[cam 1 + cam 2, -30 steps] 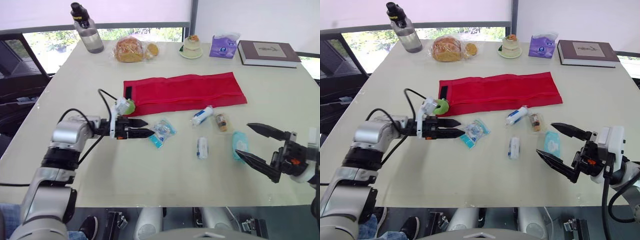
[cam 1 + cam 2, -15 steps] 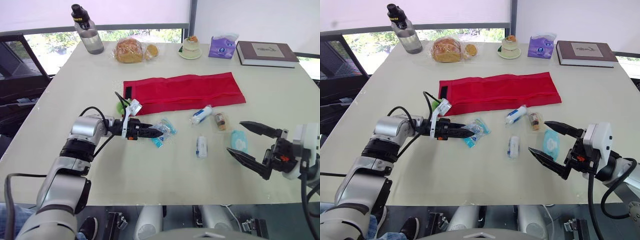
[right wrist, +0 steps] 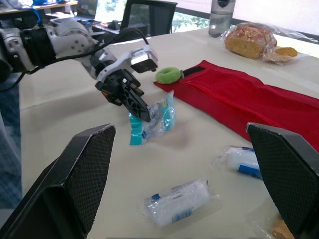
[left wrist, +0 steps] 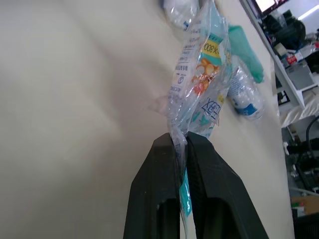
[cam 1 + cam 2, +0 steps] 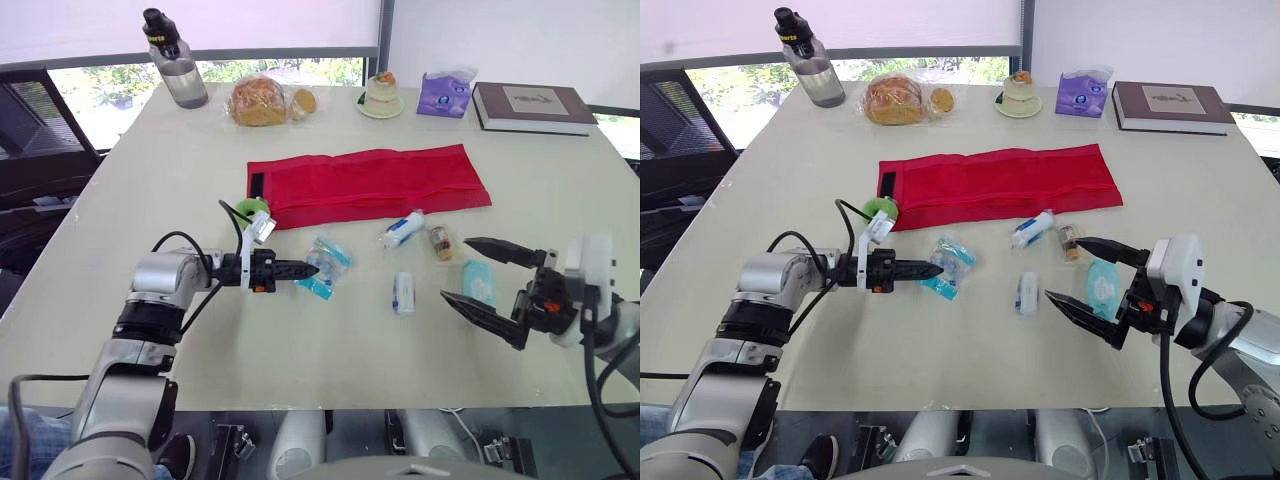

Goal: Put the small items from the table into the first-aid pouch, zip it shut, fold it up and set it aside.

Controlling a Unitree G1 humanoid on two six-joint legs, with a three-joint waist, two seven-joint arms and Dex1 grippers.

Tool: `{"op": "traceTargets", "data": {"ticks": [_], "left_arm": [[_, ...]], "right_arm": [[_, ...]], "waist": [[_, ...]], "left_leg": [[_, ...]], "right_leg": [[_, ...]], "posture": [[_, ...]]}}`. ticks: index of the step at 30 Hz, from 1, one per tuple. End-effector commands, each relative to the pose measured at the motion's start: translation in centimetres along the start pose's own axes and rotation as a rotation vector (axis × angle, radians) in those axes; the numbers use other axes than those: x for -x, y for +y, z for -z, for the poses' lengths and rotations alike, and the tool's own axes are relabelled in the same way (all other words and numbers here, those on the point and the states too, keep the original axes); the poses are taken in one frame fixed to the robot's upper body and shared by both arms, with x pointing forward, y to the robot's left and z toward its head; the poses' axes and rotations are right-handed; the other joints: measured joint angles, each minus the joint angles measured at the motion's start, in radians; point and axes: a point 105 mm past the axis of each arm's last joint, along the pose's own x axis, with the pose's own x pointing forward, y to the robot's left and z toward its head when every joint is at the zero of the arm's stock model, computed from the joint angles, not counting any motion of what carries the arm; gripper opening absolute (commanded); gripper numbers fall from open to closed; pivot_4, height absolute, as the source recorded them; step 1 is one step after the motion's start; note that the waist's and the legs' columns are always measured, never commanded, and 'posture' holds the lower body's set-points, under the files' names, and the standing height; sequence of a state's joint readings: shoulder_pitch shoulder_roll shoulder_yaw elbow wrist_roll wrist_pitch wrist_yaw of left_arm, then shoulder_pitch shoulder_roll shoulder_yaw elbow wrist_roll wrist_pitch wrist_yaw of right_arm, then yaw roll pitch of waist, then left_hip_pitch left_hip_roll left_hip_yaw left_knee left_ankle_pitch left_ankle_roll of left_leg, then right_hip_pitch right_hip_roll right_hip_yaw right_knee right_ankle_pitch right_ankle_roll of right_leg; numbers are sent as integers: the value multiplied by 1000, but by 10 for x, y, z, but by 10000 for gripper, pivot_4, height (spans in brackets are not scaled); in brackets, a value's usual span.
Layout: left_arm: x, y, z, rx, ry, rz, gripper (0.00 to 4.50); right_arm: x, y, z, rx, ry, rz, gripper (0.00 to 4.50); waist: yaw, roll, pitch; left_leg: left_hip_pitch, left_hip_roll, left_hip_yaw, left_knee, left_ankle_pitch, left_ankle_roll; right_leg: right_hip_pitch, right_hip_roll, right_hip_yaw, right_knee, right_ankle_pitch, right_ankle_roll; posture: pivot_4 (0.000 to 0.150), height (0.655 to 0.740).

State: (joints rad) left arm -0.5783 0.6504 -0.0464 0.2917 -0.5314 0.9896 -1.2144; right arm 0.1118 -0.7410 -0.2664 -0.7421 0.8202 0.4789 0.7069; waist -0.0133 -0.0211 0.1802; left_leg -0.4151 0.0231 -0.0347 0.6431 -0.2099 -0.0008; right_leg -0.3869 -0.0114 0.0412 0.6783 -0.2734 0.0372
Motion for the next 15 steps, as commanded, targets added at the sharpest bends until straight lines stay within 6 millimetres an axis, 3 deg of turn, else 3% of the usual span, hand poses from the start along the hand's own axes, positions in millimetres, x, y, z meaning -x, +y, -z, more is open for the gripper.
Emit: {"op": "traceTargets", "data": {"ticks": [1,6,11,15], "left_arm": [[0,-25,-31,-14,-134,60,334],[-12,-58,-54,49,-301,139,334],[-17,-82,-53,97,-346,181,334],[-18,-87,-55,112,-365,182,334]], "right_arm": [[-15,0,-6,-62,-47,61,45000],[-46,-5,1,-220,-58,186,45000],[-71,-12,2,-432,-86,259,45000],[-83,-8,-7,-524,-126,216,45000]], "waist": [[1,0,0],[1,0,0],[-4,0,0],[-2,0,0]], "left_leg": [[0,0,0,0,0,0],[-1,0,-3,2,0,0],[0,0,-3,2,0,0],[0,0,-3,2,0,0]], "right_leg": [[0,0,0,0,0,0],[0,-4,0,1,1,0],[0,-4,0,1,2,-1],[-1,0,0,2,2,-1]], "posture": [[1500,7400],[1500,7400],[1500,7400],[1500,7400]]}}
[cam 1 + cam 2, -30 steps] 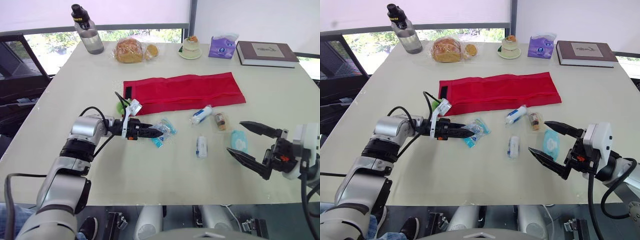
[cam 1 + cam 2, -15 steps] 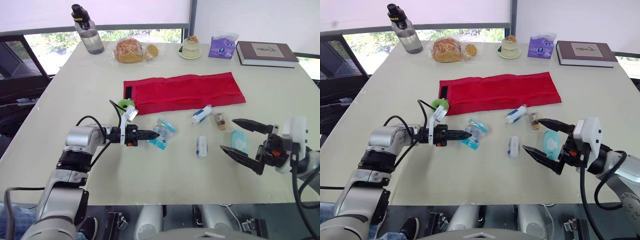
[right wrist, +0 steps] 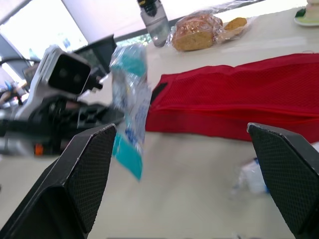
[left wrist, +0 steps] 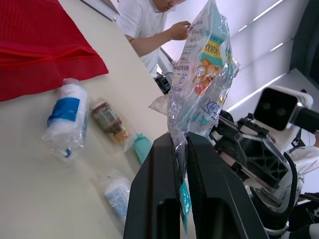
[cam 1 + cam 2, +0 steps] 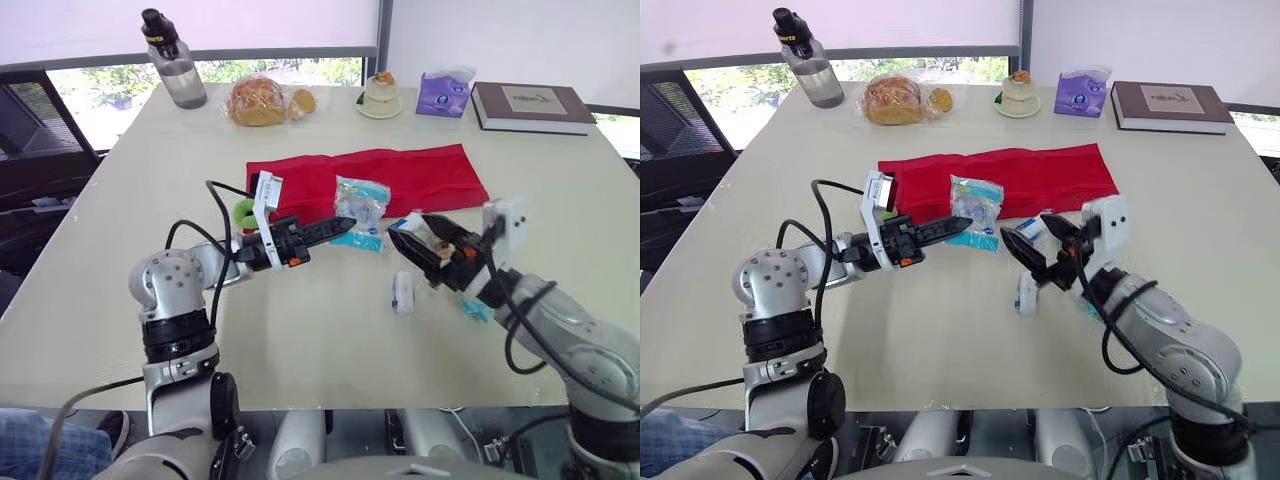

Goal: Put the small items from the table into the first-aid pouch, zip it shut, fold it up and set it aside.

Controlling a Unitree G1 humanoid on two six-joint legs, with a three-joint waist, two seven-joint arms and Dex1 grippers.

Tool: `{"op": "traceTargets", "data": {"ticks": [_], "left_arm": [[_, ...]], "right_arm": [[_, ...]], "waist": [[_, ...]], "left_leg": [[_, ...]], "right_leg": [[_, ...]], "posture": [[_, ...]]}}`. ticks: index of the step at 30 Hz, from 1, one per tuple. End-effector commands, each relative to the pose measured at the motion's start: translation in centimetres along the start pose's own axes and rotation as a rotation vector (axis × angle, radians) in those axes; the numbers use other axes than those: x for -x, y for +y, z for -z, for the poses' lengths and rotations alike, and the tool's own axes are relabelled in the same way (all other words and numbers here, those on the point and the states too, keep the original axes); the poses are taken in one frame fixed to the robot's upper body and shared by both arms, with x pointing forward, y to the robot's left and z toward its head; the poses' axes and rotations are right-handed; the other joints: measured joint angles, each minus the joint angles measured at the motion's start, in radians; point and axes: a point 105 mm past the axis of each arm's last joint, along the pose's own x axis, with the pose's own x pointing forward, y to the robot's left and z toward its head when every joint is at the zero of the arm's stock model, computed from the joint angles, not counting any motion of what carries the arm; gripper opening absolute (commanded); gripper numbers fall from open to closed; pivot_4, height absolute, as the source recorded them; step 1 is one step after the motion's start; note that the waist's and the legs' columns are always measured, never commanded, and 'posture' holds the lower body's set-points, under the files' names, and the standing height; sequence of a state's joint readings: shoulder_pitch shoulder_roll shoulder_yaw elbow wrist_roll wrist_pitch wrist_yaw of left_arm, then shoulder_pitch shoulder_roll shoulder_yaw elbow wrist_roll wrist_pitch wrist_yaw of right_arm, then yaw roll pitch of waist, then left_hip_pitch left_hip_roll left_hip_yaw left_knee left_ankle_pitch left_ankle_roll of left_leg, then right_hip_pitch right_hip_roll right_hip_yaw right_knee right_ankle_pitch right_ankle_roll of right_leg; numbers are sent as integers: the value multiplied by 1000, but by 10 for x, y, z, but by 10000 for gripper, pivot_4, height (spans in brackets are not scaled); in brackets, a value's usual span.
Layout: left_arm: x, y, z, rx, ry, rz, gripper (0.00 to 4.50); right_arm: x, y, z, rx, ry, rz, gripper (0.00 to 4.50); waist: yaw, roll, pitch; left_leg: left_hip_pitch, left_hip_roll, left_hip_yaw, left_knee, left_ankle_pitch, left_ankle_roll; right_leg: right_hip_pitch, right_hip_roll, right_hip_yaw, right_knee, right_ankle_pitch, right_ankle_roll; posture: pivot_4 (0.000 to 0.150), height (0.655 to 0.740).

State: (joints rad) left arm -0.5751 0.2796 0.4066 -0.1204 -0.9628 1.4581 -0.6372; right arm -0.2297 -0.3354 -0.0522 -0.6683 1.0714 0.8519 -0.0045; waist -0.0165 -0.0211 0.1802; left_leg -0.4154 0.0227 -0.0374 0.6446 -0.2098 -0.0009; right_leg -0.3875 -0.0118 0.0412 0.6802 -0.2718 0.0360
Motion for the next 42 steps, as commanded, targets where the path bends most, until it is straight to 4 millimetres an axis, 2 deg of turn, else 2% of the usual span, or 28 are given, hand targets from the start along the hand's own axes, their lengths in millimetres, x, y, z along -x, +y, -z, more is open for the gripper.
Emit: {"op": "traceTargets", "data": {"ticks": [1,7,8,10,11,12,13,16,17,32,35,41,42], "left_arm": [[1,-10,-6,-18,-31,19,334],[-2,-13,-4,-12,-28,29,334],[-2,-13,-4,-10,-30,29,0],[-5,-14,-3,-8,-32,32,0],[-6,-14,-3,-8,-32,35,0],[-6,-15,-2,-6,-34,39,0],[-7,-16,-2,-6,-34,41,0],[-7,-17,-2,-3,-32,47,0],[-7,-17,-1,-2,-28,49,0],[-5,-19,-4,-36,-26,63,0],[-2,-17,-5,-49,-34,55,11530],[22,0,-19,-168,-44,-78,41317],[26,4,-23,-209,-44,-111,44736]], "right_arm": [[-4,14,-6,-35,-9,-53,45000],[-13,25,-8,-60,-13,-100,45000],[-14,27,-8,-60,-11,-106,39742],[-16,28,-7,-64,-9,-105,34319],[-16,28,-7,-69,-8,-104,27164],[-17,29,-6,-71,-8,-103,22108],[-17,29,-6,-74,-8,-102,18805],[-16,30,-6,-75,-7,-101,3367],[-17,29,-6,-75,-6,-100,612],[-18,28,-8,-75,-8,-99,185],[-18,28,-8,-78,-10,-96,0],[-14,14,-6,-67,5,-52,0],[-13,12,-6,-67,9,-45,0]], "waist": [[2,0,0],[1,0,0],[1,0,0],[1,0,0],[1,0,0],[1,0,0],[1,0,0],[1,0,0],[1,0,0],[0,0,0],[0,0,0],[-3,0,0],[-2,0,0]], "left_leg": [[0,0,0,0,0,0],[0,-1,2,0,0,0],[0,-1,2,0,0,0],[0,0,2,-1,0,0],[0,0,3,-1,0,0],[0,0,3,-1,0,0],[0,0,3,-1,0,0],[0,0,3,-1,0,0],[0,0,3,-1,0,0],[-3,0,3,-3,0,0],[-3,0,3,-5,0,0],[-3,0,4,-7,0,0],[-3,0,4,-8,0,0]], "right_leg": [[0,0,0,0,0,0],[0,0,1,-1,0,0],[0,0,1,-1,0,0],[0,0,0,-1,0,0],[0,1,0,-1,0,0],[0,1,0,-1,0,0],[0,1,1,-1,0,0],[0,1,1,-1,0,0],[-1,1,1,-1,0,0],[-6,1,3,-1,0,0],[-7,1,4,-1,0,0],[-9,1,5,-2,0,0],[-9,1,5,-2,0,0]], "posture": [[1500,7400],[1500,7400],[1500,7400],[1500,7400],[1500,7400],[1500,7400],[1500,7400],[1500,7400],[1500,7400],[1500,7400],[1500,7400],[1500,7400],[1500,7400]]}}
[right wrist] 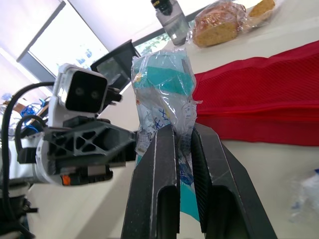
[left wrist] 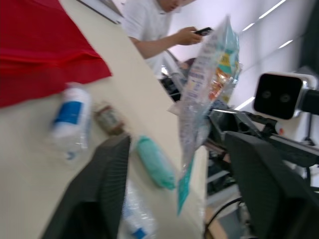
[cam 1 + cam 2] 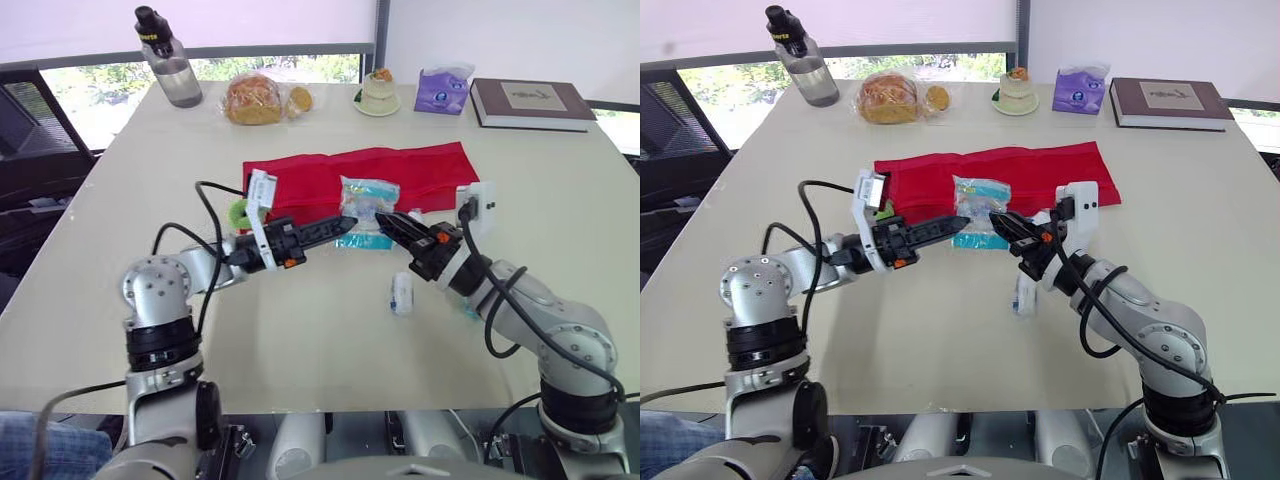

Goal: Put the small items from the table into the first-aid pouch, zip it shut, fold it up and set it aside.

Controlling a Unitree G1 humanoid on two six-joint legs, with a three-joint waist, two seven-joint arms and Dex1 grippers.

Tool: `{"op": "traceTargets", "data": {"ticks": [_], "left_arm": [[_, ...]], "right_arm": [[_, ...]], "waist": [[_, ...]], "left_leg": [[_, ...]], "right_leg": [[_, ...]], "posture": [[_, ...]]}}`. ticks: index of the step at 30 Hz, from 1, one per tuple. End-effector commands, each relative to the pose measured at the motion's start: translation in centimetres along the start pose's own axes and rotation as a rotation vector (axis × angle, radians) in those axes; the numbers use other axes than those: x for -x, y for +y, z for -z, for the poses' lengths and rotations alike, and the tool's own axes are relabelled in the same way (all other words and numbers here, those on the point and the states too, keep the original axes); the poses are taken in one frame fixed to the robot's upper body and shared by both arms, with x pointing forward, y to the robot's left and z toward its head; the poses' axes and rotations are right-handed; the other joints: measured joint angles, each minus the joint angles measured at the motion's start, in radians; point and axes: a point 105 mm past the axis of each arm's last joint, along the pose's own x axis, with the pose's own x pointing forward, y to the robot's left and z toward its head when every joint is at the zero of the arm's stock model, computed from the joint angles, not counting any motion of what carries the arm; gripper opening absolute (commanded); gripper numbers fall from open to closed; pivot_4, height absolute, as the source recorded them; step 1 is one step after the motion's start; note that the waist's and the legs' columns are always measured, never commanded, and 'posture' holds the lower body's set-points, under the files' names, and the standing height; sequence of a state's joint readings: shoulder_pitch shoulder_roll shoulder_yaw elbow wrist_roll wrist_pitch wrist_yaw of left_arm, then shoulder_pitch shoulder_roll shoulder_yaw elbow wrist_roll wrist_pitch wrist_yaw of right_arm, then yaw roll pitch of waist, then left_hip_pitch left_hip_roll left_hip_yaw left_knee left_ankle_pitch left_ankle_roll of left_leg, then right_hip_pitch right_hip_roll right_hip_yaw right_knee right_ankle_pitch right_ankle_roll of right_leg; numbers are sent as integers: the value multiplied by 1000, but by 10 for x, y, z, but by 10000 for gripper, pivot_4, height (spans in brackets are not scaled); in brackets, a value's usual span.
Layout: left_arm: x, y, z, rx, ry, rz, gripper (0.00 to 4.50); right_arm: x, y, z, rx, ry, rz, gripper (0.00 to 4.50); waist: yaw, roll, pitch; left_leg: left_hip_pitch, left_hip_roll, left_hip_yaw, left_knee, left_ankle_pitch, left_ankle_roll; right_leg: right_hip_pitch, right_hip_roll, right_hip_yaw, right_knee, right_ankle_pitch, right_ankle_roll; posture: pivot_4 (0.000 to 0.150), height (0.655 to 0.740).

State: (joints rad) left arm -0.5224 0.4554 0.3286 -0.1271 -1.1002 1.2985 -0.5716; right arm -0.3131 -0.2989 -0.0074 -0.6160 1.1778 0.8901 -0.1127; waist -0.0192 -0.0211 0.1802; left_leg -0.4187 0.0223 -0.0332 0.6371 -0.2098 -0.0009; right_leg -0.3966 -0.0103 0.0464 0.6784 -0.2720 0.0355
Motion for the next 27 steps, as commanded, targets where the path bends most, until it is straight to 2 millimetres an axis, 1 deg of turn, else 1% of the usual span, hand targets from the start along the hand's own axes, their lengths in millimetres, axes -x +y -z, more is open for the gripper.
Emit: {"op": "traceTargets", "data": {"ticks": [1,5,6,10,12,15,19,25,27], "left_arm": [[9,8,-14,-147,-20,-63,44736],[20,33,-24,-386,24,-219,44736],[21,36,-25,-422,31,-238,44736],[27,71,-37,-695,111,-440,44736],[26,80,-42,-778,134,-494,44736],[26,93,-46,-932,198,-565,44736],[30,106,-52,-1141,295,-639,44736],[38,121,-63,-1312,360,-764,44736],[38,124,-65,-1355,365,-781,44736]], "right_arm": [[5,-1,-7,12,-24,-3,0],[8,-9,-3,6,9,20,0],[9,-10,-2,5,13,22,0],[9,-13,1,2,35,30,0],[8,-14,2,2,39,31,0],[7,-14,4,3,43,33,0],[7,-16,6,8,44,44,0],[8,-17,7,7,37,59,0],[8,-17,7,9,37,60,0]], "waist": [[1,0,0],[2,0,0],[3,0,0],[4,0,0],[5,0,0],[5,0,0],[3,0,0],[4,0,0],[3,0,0]], "left_leg": [[0,0,0,0,0,0],[0,0,1,-1,0,0],[0,0,2,-1,0,0],[0,0,2,-2,0,0],[0,0,2,-2,0,0],[-4,0,2,-2,0,0],[-14,0,2,-1,0,0],[-16,0,2,-1,0,0],[-16,0,3,-1,0,0]], "right_leg": [[0,0,0,0,0,0],[-1,0,1,-1,0,0],[-1,-1,2,-1,0,0],[-1,-1,2,-2,0,0],[-1,-1,2,-2,0,0],[-4,-1,1,-2,0,0],[-13,-1,1,0,0,0],[-14,-1,-1,0,0,0],[-14,-1,-1,1,1,0]], "posture": [[1500,7400],[1500,7400],[1500,7400],[1500,7400],[1500,7400],[1500,7400],[1500,7400],[1500,7400],[1500,7400]]}}
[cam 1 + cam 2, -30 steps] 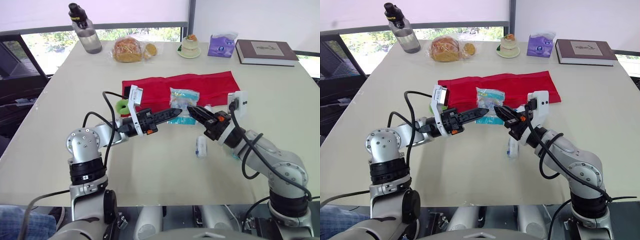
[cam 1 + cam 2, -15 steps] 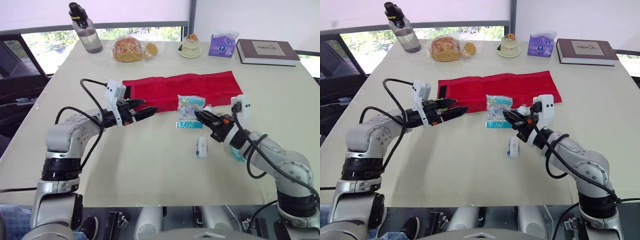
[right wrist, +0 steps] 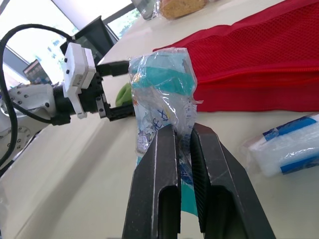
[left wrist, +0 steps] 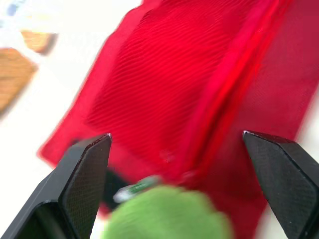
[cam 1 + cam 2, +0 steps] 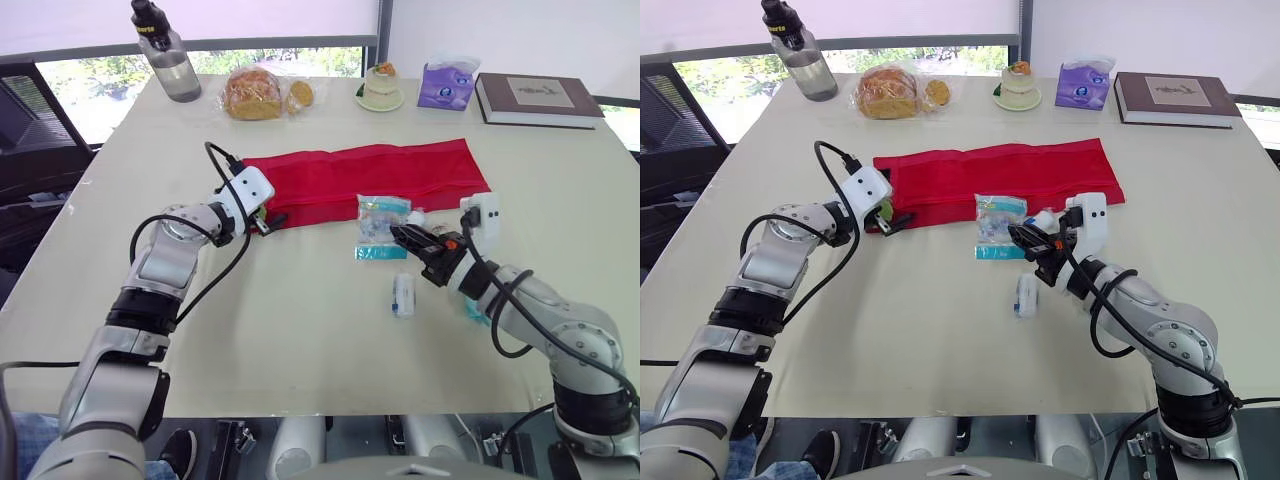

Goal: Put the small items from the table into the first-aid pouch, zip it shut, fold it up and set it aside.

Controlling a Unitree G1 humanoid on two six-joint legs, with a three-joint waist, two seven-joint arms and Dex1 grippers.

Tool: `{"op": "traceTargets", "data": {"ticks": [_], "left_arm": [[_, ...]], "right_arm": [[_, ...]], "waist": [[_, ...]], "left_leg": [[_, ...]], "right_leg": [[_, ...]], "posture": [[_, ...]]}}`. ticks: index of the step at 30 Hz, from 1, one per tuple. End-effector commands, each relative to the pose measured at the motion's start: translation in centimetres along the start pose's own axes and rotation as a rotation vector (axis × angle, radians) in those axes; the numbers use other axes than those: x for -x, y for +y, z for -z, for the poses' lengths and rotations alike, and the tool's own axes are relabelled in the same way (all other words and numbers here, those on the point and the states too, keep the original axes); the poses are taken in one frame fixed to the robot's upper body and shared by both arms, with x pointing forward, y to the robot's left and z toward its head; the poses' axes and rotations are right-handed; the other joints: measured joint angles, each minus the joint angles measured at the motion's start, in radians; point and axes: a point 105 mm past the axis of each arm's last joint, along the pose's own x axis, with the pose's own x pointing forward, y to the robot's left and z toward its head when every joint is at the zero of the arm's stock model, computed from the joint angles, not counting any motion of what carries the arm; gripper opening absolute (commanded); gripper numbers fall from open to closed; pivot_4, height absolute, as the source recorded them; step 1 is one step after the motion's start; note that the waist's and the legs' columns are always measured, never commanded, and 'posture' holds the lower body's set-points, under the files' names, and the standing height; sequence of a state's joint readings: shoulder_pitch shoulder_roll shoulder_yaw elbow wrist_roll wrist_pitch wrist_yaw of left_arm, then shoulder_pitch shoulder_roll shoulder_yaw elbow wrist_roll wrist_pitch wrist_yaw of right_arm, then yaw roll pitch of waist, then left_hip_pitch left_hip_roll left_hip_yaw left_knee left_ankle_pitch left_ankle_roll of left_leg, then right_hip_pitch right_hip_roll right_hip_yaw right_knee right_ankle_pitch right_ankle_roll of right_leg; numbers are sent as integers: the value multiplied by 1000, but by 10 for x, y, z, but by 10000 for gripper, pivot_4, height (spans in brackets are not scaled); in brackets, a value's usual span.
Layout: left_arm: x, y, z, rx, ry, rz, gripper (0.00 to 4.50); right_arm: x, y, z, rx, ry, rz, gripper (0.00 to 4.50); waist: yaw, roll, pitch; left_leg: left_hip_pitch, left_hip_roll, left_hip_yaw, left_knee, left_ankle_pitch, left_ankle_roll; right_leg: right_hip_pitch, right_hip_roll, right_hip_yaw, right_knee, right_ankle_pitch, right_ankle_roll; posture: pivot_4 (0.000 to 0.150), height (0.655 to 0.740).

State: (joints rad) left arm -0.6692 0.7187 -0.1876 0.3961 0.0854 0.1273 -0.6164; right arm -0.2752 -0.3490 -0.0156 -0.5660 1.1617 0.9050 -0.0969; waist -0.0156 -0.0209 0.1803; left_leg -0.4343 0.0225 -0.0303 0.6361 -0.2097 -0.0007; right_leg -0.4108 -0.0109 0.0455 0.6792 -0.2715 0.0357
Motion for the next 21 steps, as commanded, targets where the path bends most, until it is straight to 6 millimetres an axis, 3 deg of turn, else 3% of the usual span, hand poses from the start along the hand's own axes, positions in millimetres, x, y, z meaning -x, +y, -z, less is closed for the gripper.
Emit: {"op": "traceTargets", "data": {"ticks": [1,10,17,18,19,20,21], "left_arm": [[-2,14,-5,-95,-5,-75,44736],[-14,-1,-5,-200,29,-14,44736],[-20,-2,-10,-214,28,-91,44736],[-20,-4,-11,-195,21,-93,39874],[-20,-5,-12,-181,16,-91,38088],[-20,-6,-12,-177,15,-91,32151],[-20,-7,-12,-177,18,-91,30283]], "right_arm": [[2,6,-7,19,-35,-16,0],[0,3,-8,51,-35,-5,0],[-1,5,-7,57,-43,5,0],[-1,4,-7,58,-44,8,0],[0,4,-7,59,-45,9,0],[0,4,-6,60,-45,11,0],[0,4,-6,61,-44,12,0]], "waist": [[0,0,0],[-1,0,0],[1,0,0],[1,0,0],[1,0,0],[1,0,0],[0,0,0]], "left_leg": [[0,0,0,0,0,0],[0,0,1,1,0,0],[1,0,0,3,0,0],[1,0,0,3,0,0],[1,0,0,4,0,0],[1,0,0,4,0,0],[1,0,0,4,0,0]], "right_leg": [[0,0,0,0,0,0],[0,0,0,1,0,0],[2,0,-1,2,0,0],[2,0,-1,2,0,1],[2,0,-1,3,1,1],[2,0,-1,3,1,1],[2,0,-1,3,1,1]], "posture": [[1500,7400],[1500,7400],[1500,7400],[1500,7400],[1500,7400],[1500,7400],[1500,7400]]}}
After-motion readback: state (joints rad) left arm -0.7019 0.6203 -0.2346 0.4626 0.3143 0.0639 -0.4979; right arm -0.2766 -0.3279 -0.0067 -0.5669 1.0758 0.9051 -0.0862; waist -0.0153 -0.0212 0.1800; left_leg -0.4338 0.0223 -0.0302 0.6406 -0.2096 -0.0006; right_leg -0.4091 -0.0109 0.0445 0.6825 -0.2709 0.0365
